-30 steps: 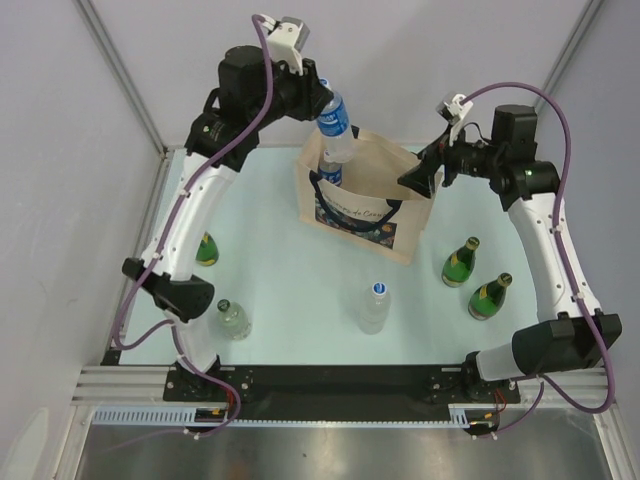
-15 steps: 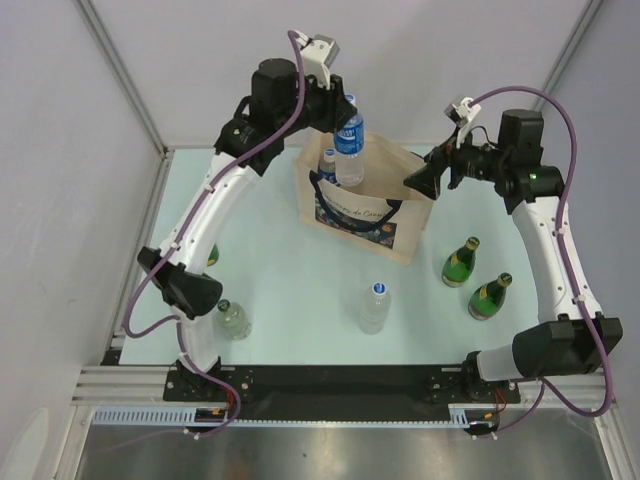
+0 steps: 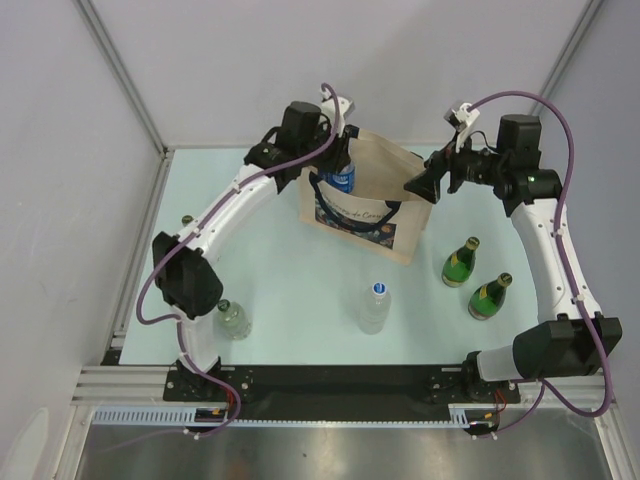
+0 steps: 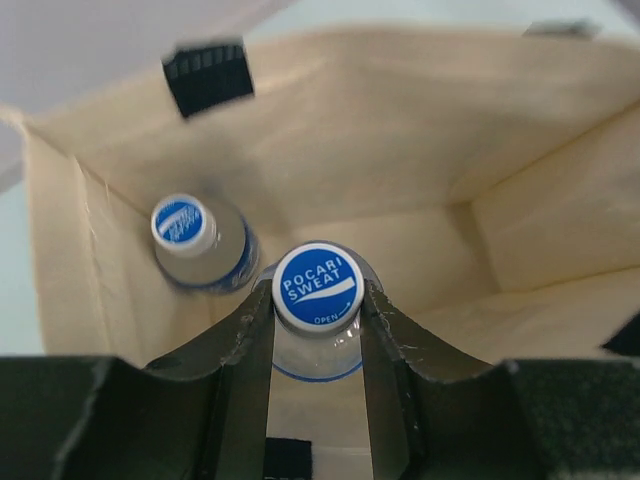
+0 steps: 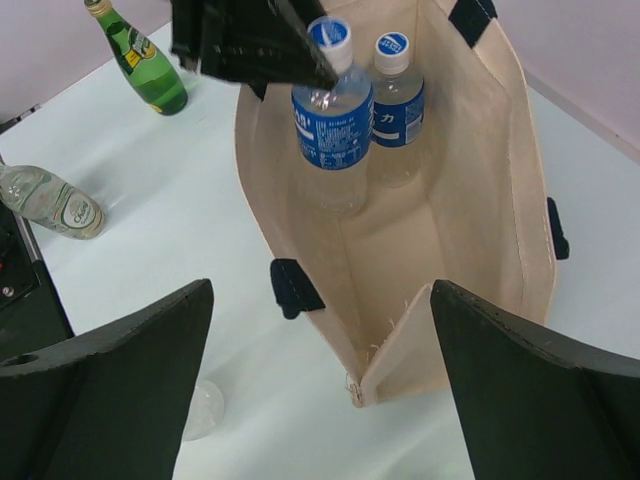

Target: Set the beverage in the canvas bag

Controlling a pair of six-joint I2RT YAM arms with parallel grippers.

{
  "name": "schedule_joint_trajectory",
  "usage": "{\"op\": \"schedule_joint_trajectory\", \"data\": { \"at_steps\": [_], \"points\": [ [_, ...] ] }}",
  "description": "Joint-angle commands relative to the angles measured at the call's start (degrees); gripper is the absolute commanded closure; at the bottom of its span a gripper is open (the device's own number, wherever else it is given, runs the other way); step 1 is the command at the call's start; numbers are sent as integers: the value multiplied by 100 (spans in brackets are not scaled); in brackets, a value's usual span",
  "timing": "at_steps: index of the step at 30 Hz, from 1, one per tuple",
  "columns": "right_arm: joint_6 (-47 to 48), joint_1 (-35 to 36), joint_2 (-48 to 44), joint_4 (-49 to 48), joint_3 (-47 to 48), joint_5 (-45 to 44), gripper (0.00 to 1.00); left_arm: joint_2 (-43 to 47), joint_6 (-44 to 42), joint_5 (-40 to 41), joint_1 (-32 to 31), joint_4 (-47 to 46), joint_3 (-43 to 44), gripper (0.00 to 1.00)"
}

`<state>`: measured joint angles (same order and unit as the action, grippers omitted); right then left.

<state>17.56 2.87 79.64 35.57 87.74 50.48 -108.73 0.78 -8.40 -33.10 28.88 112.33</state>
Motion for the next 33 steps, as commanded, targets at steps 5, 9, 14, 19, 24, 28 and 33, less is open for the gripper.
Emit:
{"op": "schedule_joint_trajectory", "data": {
  "at_steps": [5, 9, 14, 19, 24, 28, 33],
  "points": [
    [-25, -33, -141, -130, -29, 155, 4, 721, -596, 735, 119, -1394, -1143, 100],
    [37, -41, -124, -77, -82, 164, 4, 748, -377, 831, 330, -1709, -1407, 100],
    [247, 11, -106, 55, -117, 208, 4, 757, -315, 997, 480, -1895, -1548, 100],
    [546, 195, -62, 283, -126, 217, 4, 599, -315, 1095, 559, -1930, -1513, 100],
    [853, 363, -45, 511, -135, 243, 3, 554, -315, 1175, 586, -1904, -1609, 100],
    [1249, 512, -9, 810, -91, 383, 3, 572, -376, 1008, 586, -1878, -1671, 97],
    [1601, 784, 17, 1100, -38, 436, 3, 519, -517, 893, 586, -1667, -1767, 90]
  ]
}}
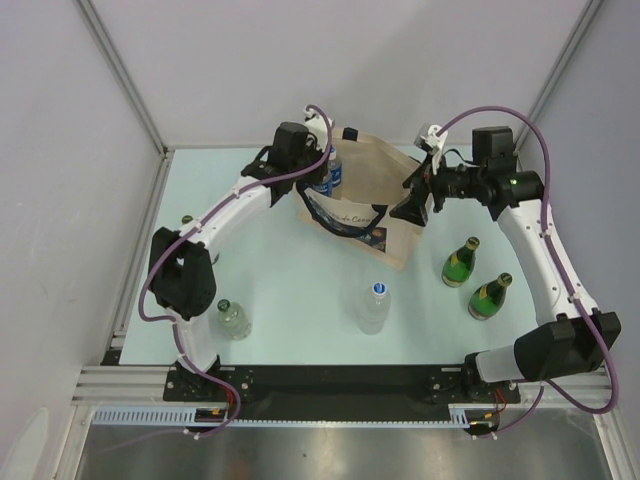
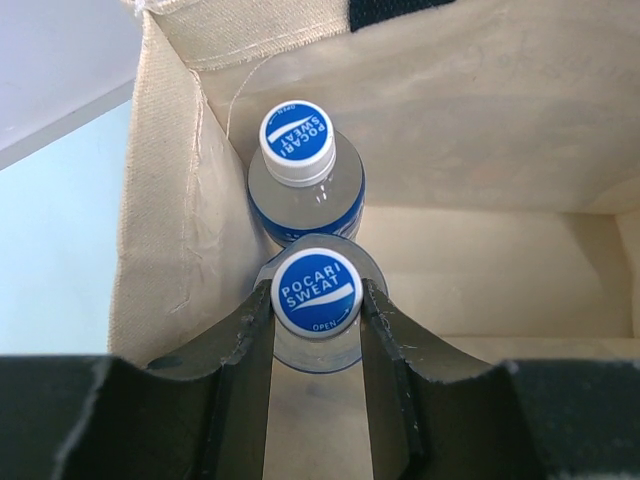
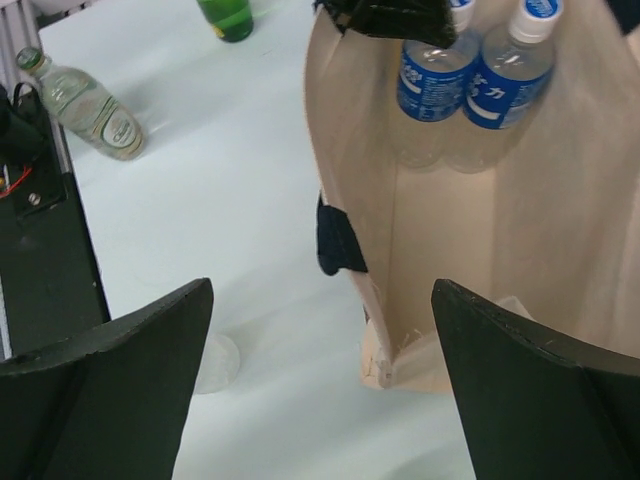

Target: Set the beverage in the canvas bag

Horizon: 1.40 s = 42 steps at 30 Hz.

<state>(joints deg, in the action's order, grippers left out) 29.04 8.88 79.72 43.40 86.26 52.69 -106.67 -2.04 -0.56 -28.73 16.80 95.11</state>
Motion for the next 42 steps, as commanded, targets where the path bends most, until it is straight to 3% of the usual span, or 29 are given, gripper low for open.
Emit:
{"op": "schedule_joint_trajectory", "data": {
  "at_steps": [1, 6, 10, 13, 23, 31, 42],
  "points": [
    [532, 210, 17, 362, 119, 259, 3, 305, -270, 108, 148, -432, -71, 86],
    [1006, 403, 17, 844, 198, 453, 3, 217, -314, -50, 148, -256, -98, 72],
    [1683, 588, -53, 1346, 198, 611, 2, 270, -297, 12, 148, -229, -54, 48],
    [1991, 728, -88, 1584, 172, 638, 2, 296, -297, 47, 148, -133, 69, 38],
    [2799, 878, -133, 2241, 119, 883, 2, 647, -218, 47, 148, 16, 323, 21],
    [4179, 1177, -80, 3157, -65, 937, 3, 1324, -7, -23, 148, 60, 403, 7],
    [4584, 1511, -89, 3430, -320, 831, 4, 2554, 398, -5, 148, 8, -774, 0]
  ]
}}
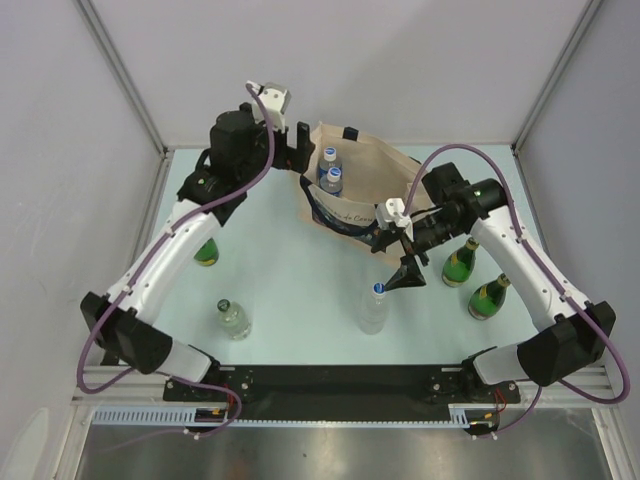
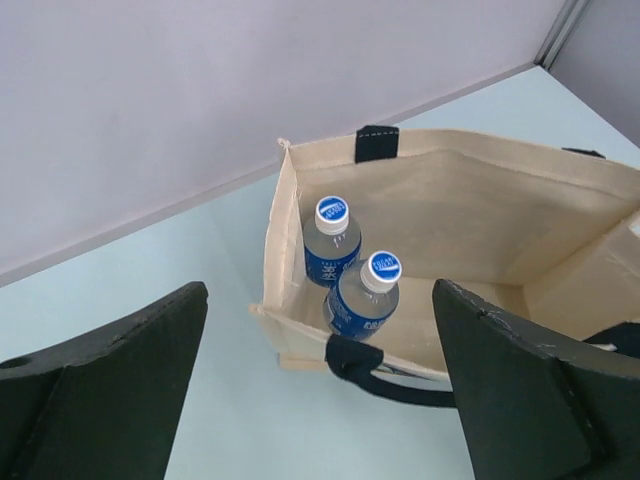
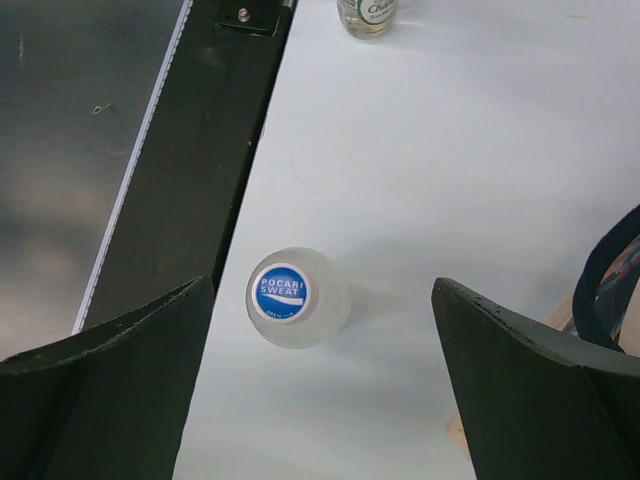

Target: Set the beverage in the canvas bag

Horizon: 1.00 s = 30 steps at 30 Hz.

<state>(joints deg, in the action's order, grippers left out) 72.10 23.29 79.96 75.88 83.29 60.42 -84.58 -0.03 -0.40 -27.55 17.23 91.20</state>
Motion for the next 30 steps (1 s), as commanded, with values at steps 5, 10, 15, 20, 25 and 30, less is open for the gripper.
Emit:
{"op": "schedule_joint_trajectory", "data": {
  "at_steps": [5, 10, 15, 20, 25, 30],
  "points": [
    [288, 88, -130, 208, -119, 14, 4, 275, 363, -503, 30, 78, -410, 0],
    [323, 158, -165, 156, -339, -101, 5, 21, 408, -882, -31, 157, -68, 0],
    [192, 167, -218, -20, -462, -84, 6, -419, 337, -1111, -92, 236, 458, 1],
    [-46, 150, -297, -231, -419, -92, 7, -1350, 232, -936, -294, 649, 1258, 6],
    [-371, -96, -376, -354, -190, 57, 7, -2115, 21, -42, -584, 1351, 2191, 16],
    [-714, -500, -411, -582, -49, 268, 8, -2651, 21, 734, -769, 1739, 2701, 24]
  ]
}}
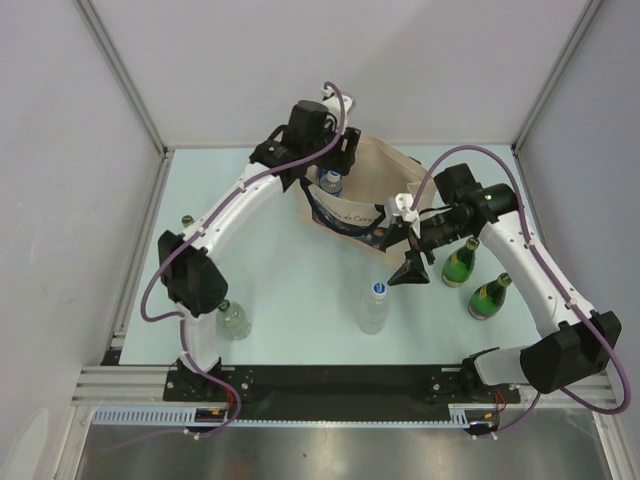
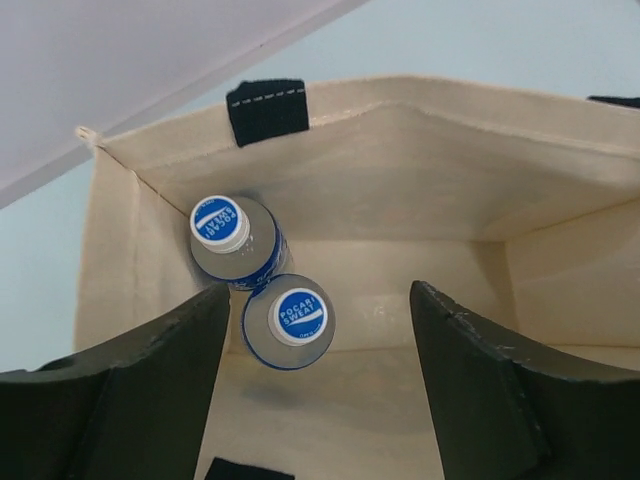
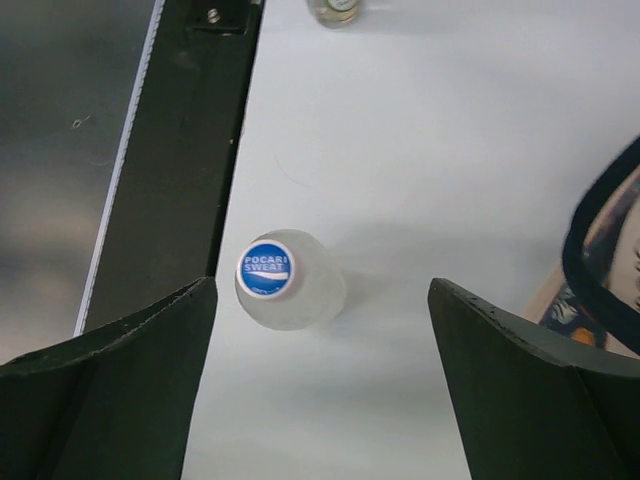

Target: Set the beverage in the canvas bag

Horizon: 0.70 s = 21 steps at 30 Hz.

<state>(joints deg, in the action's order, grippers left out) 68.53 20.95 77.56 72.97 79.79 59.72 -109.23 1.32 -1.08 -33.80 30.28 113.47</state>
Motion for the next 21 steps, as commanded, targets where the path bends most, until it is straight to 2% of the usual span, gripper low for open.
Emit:
{"op": "schedule_joint_trajectory", "data": {
  "at_steps": [1, 4, 9, 18, 20, 21],
  "points": [
    [-393, -310, -180, -327, 300, 356, 8, -212, -123, 890, -205, 461, 483, 25],
    [-551, -442, -180, -459, 292, 382, 8, -397, -247, 1162, -285, 592, 553, 33],
    [-815, -574, -180, -679, 292, 496, 8, -652, -28, 1540, -311, 654, 606, 41],
    [-912, -697, -180, -766, 318, 540, 8, -1004, 96, 1576, -311, 768, 694, 42],
    [-947, -732, -171, -793, 344, 549, 8, -1030, 105, 1646, -311, 795, 642, 46],
    [-964, -741, -162, -802, 353, 558, 8, -1048, 105, 1707, -311, 804, 606, 55]
  ]
}}
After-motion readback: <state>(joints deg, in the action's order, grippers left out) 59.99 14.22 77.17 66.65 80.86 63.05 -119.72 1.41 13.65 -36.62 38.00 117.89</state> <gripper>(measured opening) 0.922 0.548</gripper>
